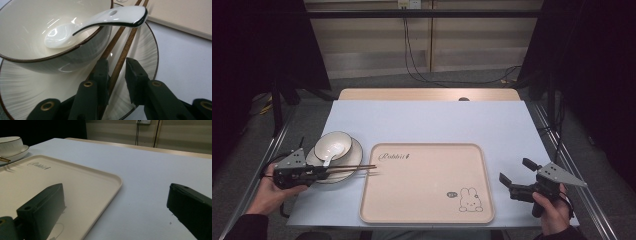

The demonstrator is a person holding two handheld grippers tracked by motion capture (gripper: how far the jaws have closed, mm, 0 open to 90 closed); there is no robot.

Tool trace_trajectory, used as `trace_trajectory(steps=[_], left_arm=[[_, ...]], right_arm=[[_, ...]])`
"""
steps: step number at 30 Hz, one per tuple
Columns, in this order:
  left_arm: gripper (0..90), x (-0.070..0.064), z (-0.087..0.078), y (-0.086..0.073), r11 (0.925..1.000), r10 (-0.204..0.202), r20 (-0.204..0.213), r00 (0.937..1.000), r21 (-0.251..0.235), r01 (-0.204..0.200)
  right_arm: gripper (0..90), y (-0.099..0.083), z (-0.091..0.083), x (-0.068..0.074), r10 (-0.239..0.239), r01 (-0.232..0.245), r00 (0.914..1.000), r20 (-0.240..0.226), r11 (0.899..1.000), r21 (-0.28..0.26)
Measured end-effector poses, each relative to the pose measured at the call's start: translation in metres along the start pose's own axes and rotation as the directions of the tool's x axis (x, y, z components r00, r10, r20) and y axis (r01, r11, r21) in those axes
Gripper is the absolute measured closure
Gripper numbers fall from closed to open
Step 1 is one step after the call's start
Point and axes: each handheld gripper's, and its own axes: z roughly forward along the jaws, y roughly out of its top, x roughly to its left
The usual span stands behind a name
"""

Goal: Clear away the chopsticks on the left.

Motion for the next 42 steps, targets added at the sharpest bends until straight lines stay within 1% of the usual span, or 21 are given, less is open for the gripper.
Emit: trace_trajectory(steps=[6,7,9,10,14,16,17,18,21,22,23,24,25,26,28,29,31,33,34,36,42], left_arm=[[79.7,0.000,-0.002,0.003,0.9995,0.003,0.030,0.9995,0.031,-0.004],[79.7,0.000,-0.001,0.003,0.9999,-0.003,0.036,0.9993,0.016,0.002],[82.4,0.000,-0.001,0.003,0.9998,-0.012,0.046,0.9989,0.018,0.011],[83.1,-0.001,-0.001,0.003,0.9997,-0.019,0.061,0.9979,0.018,0.018],[84.5,-0.001,-0.002,0.003,0.9996,-0.028,0.066,0.9974,0.010,0.027],[84.5,-0.001,-0.003,0.003,0.9989,-0.043,0.078,0.9960,-0.017,0.045],[84.5,-0.001,-0.005,0.003,0.9983,-0.048,0.073,0.9962,-0.029,0.050],[84.6,-0.001,-0.005,0.004,0.9971,-0.066,0.075,0.9950,-0.031,0.069],[84.7,-0.003,-0.006,0.005,0.9963,-0.077,0.078,0.9940,-0.032,0.080],[84.7,-0.004,-0.008,0.007,0.9946,-0.092,0.088,0.9919,-0.039,0.096],[84.7,-0.004,-0.008,0.007,0.9946,-0.092,0.088,0.9919,-0.039,0.096],[84.7,-0.006,-0.008,0.008,0.9932,-0.098,0.092,0.9909,-0.054,0.103],[84.7,-0.007,-0.009,0.009,0.9929,-0.100,0.084,0.9914,-0.056,0.105],[84.7,-0.009,-0.010,0.012,0.9899,-0.117,0.092,0.9888,-0.068,0.124],[84.7,-0.011,-0.011,0.014,0.9893,-0.121,0.089,0.9887,-0.071,0.127],[84.7,-0.014,-0.011,0.016,0.9861,-0.138,0.094,0.9860,-0.081,0.145],[84.7,-0.017,-0.011,0.019,0.9827,-0.149,0.100,0.9837,-0.096,0.159],[84.6,-0.022,-0.009,0.023,0.9768,-0.178,0.096,0.9794,-0.104,0.187],[84.7,-0.025,-0.009,0.025,0.9762,-0.179,0.099,0.9789,-0.106,0.189],[84.6,-0.030,-0.007,0.030,0.9708,-0.198,0.108,0.9743,-0.116,0.210],[84.5,-0.046,-0.001,0.046,0.9668,-0.208,0.107,0.9722,-0.128,0.221]], right_arm=[[1.0,-0.001,0.001,0.000,0.007,-0.007,1.0000,0.000,1.000,0.009],[1.0,-0.001,0.001,0.000,0.007,-0.007,1.0000,0.000,1.000,0.009],[1.0,-0.001,0.001,0.000,0.016,-0.016,0.9999,0.000,1.000,0.010],[1.0,-0.001,0.001,0.000,0.017,-0.017,0.9999,0.003,1.000,0.007],[1.0,-0.001,0.001,0.000,0.024,-0.024,0.9997,-0.001,1.000,0.005],[1.0,-0.001,0.001,0.000,0.017,-0.017,0.9999,-0.002,1.000,0.008],[1.0,-0.001,0.001,0.000,0.017,-0.017,0.9998,-0.003,1.000,0.008],[1.0,-0.001,0.001,0.000,0.019,-0.019,0.9998,-0.004,1.000,0.006],[1.0,-0.001,0.001,0.000,0.023,-0.023,0.9997,-0.006,1.000,0.004],[1.0,-0.001,0.001,0.000,0.024,-0.024,0.9997,-0.007,1.000,0.004],[1.0,-0.001,0.001,0.000,0.024,-0.024,0.9997,-0.007,1.000,0.004],[1.0,-0.001,0.001,0.000,0.024,-0.024,0.9997,-0.007,1.000,0.004],[1.0,-0.001,0.001,0.000,0.024,-0.024,0.9997,-0.007,1.000,0.004],[0.9,0.000,0.001,0.001,0.026,-0.026,0.9996,-0.010,1.000,0.003],[0.8,0.000,0.001,0.001,0.030,-0.030,0.9995,-0.006,1.000,-0.003],[0.8,0.000,0.000,0.001,0.034,-0.034,0.9994,-0.005,0.999,-0.007],[0.8,0.000,0.001,0.001,0.032,-0.032,0.9995,-0.003,0.999,-0.009],[0.8,0.000,0.000,0.001,0.034,-0.034,0.9994,-0.007,0.999,-0.007],[0.8,0.000,0.001,0.001,0.034,-0.034,0.9994,-0.008,0.999,-0.006],[0.9,0.000,0.001,0.001,0.032,-0.032,0.9995,-0.007,0.999,-0.003],[1.0,0.000,0.001,0.001,0.032,-0.032,0.9994,-0.015,0.999,-0.005]])
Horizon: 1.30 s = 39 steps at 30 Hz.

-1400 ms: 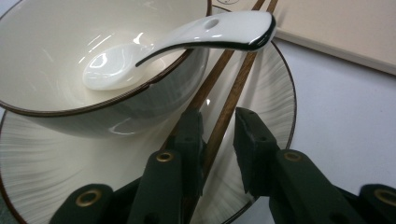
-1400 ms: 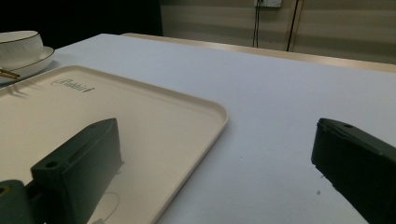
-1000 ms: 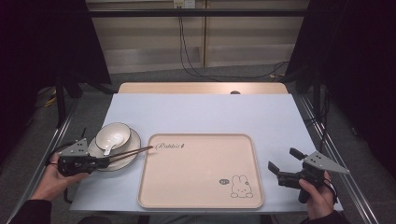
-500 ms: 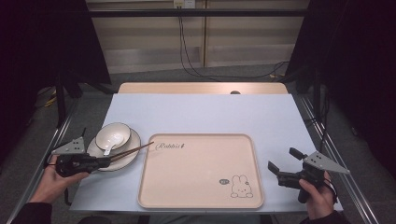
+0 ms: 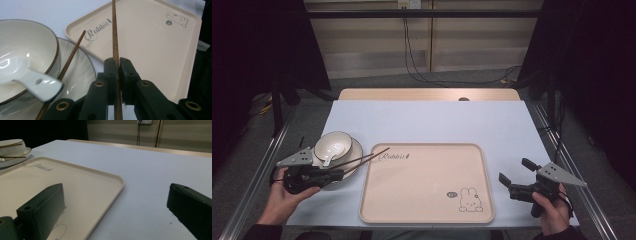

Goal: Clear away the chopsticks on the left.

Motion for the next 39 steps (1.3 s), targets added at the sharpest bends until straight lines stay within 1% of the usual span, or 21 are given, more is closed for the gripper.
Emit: trace_trajectory(steps=[3,8,13,15,17,19,20,21,22,23,24,26,28,29,31,32,33,34,36,38,39], left_arm=[[84.5,-0.009,0.006,0.005,0.9998,-0.011,-0.001,0.9999,-0.014,0.011],[84.5,-0.023,0.018,0.012,0.9992,-0.038,-0.030,0.9988,0.006,0.038],[84.6,-0.033,0.030,0.017,0.9984,-0.056,-0.028,0.9981,0.008,0.056],[84.6,-0.037,0.033,0.018,0.9982,-0.059,-0.052,0.9969,0.008,0.059],[84.6,-0.045,0.045,0.017,0.9957,-0.091,-0.073,0.9931,-0.019,0.090],[84.7,-0.047,0.048,0.018,0.9956,-0.093,-0.090,0.9916,-0.022,0.091],[84.7,-0.052,0.054,0.019,0.9938,-0.111,-0.112,0.9875,-0.026,0.109],[84.7,-0.052,0.054,0.019,0.9938,-0.111,-0.112,0.9875,-0.026,0.109],[84.6,-0.057,0.056,0.022,0.9919,-0.126,-0.136,0.9827,-0.032,0.123],[84.6,-0.057,0.056,0.022,0.9919,-0.126,-0.136,0.9827,-0.032,0.123],[84.6,-0.060,0.056,0.023,0.9913,-0.131,-0.156,0.9791,-0.035,0.127],[84.6,-0.064,0.058,0.026,0.9891,-0.146,-0.158,0.9765,-0.043,0.141],[84.6,-0.067,0.062,0.029,0.9830,-0.183,-0.179,0.9667,-0.047,0.178],[84.6,-0.067,0.062,0.029,0.9830,-0.183,-0.179,0.9667,-0.047,0.178],[84.7,-0.070,0.065,0.030,0.9751,-0.221,-0.241,0.9449,-0.041,0.218],[84.6,-0.072,0.067,0.030,0.9676,-0.252,-0.265,0.9307,-0.074,0.241],[84.6,-0.072,0.069,0.030,0.9622,-0.272,-0.281,0.9203,-0.072,0.263],[84.6,-0.072,0.069,0.030,0.9622,-0.272,-0.281,0.9203,-0.072,0.263],[84.7,-0.075,0.072,0.028,0.9518,-0.306,-0.309,0.9005,-0.083,0.295],[84.7,-0.080,0.079,0.025,0.9462,-0.320,-0.321,0.8914,-0.058,0.318],[84.7,-0.080,0.079,0.025,0.9462,-0.320,-0.321,0.8914,-0.058,0.318]], right_arm=[[1.1,0.000,0.000,0.000,-0.005,0.005,1.0000,-0.001,1.000,-0.002],[1.0,0.000,0.000,0.000,-0.005,0.005,1.0000,-0.001,1.000,-0.007],[1.0,0.000,0.000,0.000,-0.005,0.005,1.0000,0.000,1.000,-0.009],[1.1,0.000,0.000,0.001,-0.002,0.002,1.0000,-0.006,1.000,-0.007],[1.1,0.000,0.000,0.001,-0.003,0.003,1.0000,-0.007,1.000,-0.010],[1.1,0.000,0.001,0.001,-0.003,0.003,1.0000,-0.007,1.000,-0.010],[1.1,0.000,0.000,0.001,-0.002,0.002,1.0000,-0.007,1.000,-0.008],[1.1,0.000,0.000,0.001,-0.002,0.002,1.0000,-0.007,1.000,-0.008],[1.1,0.000,0.000,0.001,-0.001,0.001,0.9999,-0.010,1.000,-0.006],[1.1,0.000,0.000,0.001,-0.001,0.001,0.9999,-0.010,1.000,-0.006],[1.1,0.000,0.000,0.001,-0.003,0.003,0.9999,-0.010,1.000,-0.005],[1.2,0.000,0.000,0.001,-0.001,0.001,1.0000,-0.009,1.000,-0.007],[1.2,0.000,0.001,0.001,-0.014,0.014,0.9999,-0.005,1.000,-0.001],[1.2,0.000,0.001,0.001,-0.014,0.014,0.9999,-0.005,1.000,-0.001],[1.2,0.000,0.000,0.001,-0.012,0.012,0.9999,-0.007,1.000,-0.002],[1.3,0.000,0.000,0.001,-0.004,0.004,1.0000,-0.006,1.000,-0.004],[1.2,0.000,0.000,0.001,-0.005,0.005,1.0000,-0.005,1.000,-0.006],[1.2,0.000,0.000,0.001,-0.005,0.005,1.0000,-0.005,1.000,-0.006],[1.3,0.000,0.001,0.001,-0.005,0.005,1.0000,-0.004,1.000,-0.005],[1.3,0.000,0.001,0.001,-0.005,0.005,1.0000,-0.005,1.000,-0.006],[1.3,0.000,0.001,0.001,-0.005,0.005,1.0000,-0.005,1.000,-0.006]])
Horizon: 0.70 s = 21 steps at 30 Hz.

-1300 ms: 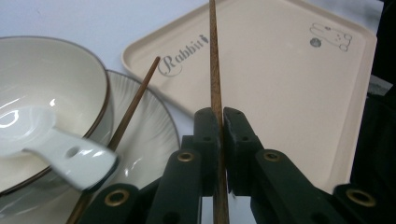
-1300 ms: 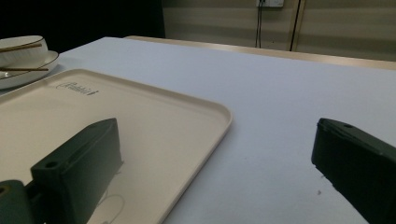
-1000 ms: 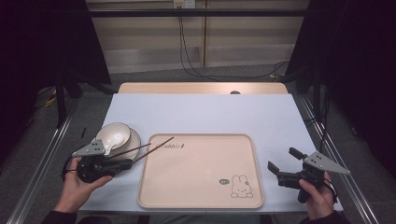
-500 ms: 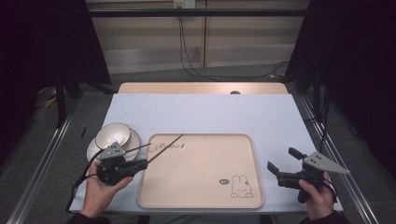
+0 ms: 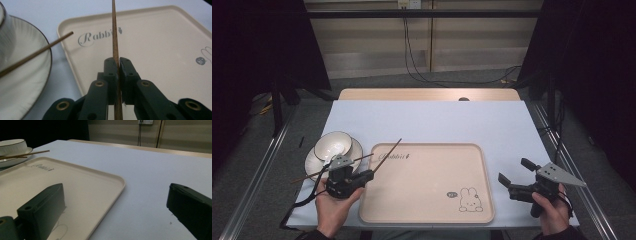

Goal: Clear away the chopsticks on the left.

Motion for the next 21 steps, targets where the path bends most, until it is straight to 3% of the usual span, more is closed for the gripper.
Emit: trace_trajectory(steps=[7,12,14,21], left_arm=[[84.7,-0.005,0.013,-0.008,0.9982,-0.047,-0.042,0.9980,0.036,0.048],[84.7,-0.001,0.023,-0.005,0.9965,-0.050,-0.075,0.9960,0.063,0.055],[84.7,-0.002,0.025,-0.004,0.9964,-0.065,-0.079,0.9948,0.048,0.069],[84.3,-0.003,0.032,-0.006,0.9926,-0.068,-0.081,0.9944,0.095,0.076]], right_arm=[[1.5,0.000,0.000,0.000,-0.020,0.020,0.9998,0.000,1.000,0.005],[1.5,0.000,0.000,0.000,-0.017,0.017,0.9999,-0.002,1.000,0.005],[1.5,0.000,0.000,0.000,-0.017,0.017,0.9999,0.000,1.000,0.005],[1.5,0.000,0.000,0.000,-0.016,0.016,0.9999,-0.003,1.000,0.004]])
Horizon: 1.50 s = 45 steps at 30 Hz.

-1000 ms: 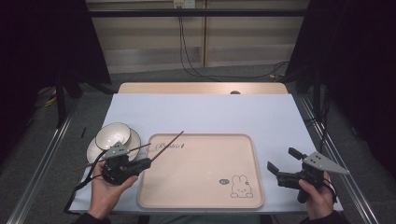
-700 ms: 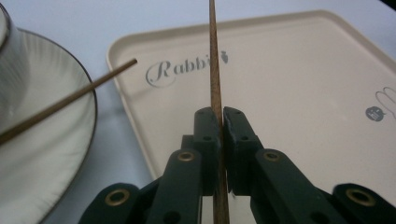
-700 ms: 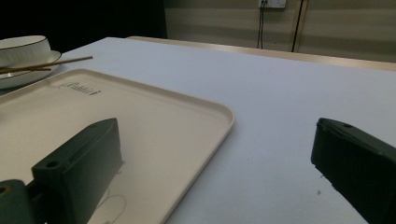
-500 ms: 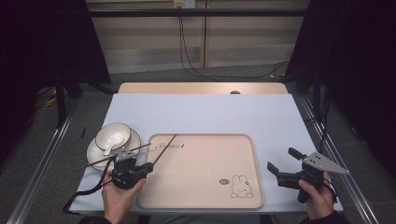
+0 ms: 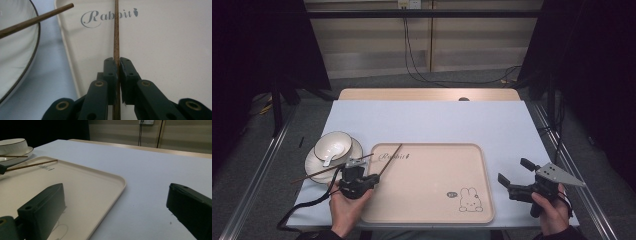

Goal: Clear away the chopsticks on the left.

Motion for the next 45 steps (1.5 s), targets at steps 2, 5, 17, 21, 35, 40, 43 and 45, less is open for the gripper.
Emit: trace_trajectory(steps=[2,5,17,21,35,40,43,45], left_arm=[[84.2,-0.001,0.002,-0.001,1.0000,-0.007,-0.009,0.9999,0.006,0.007],[84.2,-0.002,0.007,-0.003,0.9990,-0.015,0.001,0.9999,0.042,0.015],[83.9,-0.002,0.009,-0.004,0.9980,-0.009,-0.011,0.9999,0.062,0.009],[83.8,-0.002,0.008,-0.004,0.9979,-0.012,-0.002,0.9999,0.064,0.012],[48.5,0.003,-0.005,0.001,0.9939,0.110,0.039,0.9932,-0.015,-0.109],[36.0,0.009,-0.016,0.002,0.9850,0.165,0.075,0.9835,-0.064,-0.160],[26.8,0.012,-0.022,0.002,0.9828,0.171,0.096,0.9806,-0.089,-0.162],[23.2,0.016,-0.028,0.002,0.9818,0.171,0.107,0.9794,-0.101,-0.161]], right_arm=[[1.5,0.000,0.000,0.000,-0.003,0.003,1.0000,0.000,1.000,0.001],[1.9,0.000,0.000,0.000,-0.006,0.006,0.9999,0.009,1.000,0.006],[1.9,0.000,0.000,0.000,-0.010,0.010,0.9999,0.003,1.000,0.001],[1.9,0.000,0.000,0.000,-0.006,0.006,1.0000,0.003,1.000,0.000],[1.9,0.000,0.000,0.000,-0.004,0.004,1.0000,-0.003,1.000,-0.003],[1.9,0.000,0.000,0.001,-0.004,0.004,1.0000,0.000,1.000,-0.008],[1.9,0.000,0.000,0.001,-0.016,0.016,0.9998,-0.008,1.000,-0.004],[1.9,0.000,0.000,0.002,-0.015,0.015,0.9999,-0.006,1.000,-0.006]])
